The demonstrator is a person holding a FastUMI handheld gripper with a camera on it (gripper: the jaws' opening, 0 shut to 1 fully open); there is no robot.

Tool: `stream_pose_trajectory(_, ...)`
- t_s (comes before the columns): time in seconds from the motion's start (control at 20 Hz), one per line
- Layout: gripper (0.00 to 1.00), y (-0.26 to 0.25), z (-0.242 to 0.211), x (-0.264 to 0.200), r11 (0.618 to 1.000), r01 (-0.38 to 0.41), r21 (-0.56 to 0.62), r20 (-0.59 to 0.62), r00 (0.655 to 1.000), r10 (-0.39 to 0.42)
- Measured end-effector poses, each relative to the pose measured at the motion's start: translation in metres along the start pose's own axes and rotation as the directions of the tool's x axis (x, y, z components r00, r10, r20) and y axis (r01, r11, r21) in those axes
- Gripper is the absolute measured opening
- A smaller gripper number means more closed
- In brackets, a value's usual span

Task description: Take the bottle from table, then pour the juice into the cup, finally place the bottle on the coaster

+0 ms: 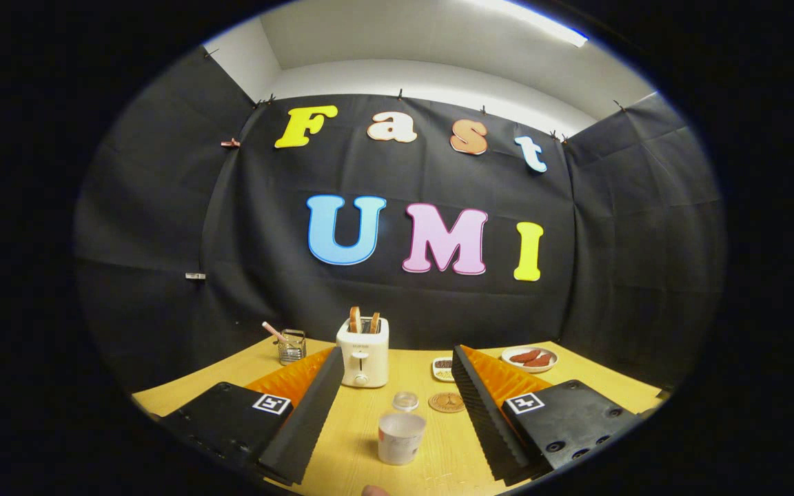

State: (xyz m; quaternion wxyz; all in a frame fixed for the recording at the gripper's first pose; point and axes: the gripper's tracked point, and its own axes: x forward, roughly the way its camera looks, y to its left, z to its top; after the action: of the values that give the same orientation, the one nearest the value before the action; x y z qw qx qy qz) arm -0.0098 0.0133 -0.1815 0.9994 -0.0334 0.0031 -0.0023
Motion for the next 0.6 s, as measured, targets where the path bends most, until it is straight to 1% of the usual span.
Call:
stream_pose_trajectory(0.15,0.97,0.004,-0.050,0.007,0.999,0.010,0.030,-0.042,0.999,-0.008)
stream_pose_trajectory(0.25,0.97,0.001,-0.079,0.015,0.999,0.030,0.035,-0.079,0.996,-0.027)
stream_pose_trajectory(0.5,0.97,-0.006,-0.125,0.030,0.997,0.059,0.040,-0.123,0.991,-0.054)
stream_pose_trajectory(0.6,0.97,-0.011,-0.147,0.039,0.998,0.059,0.034,-0.147,0.988,-0.053)
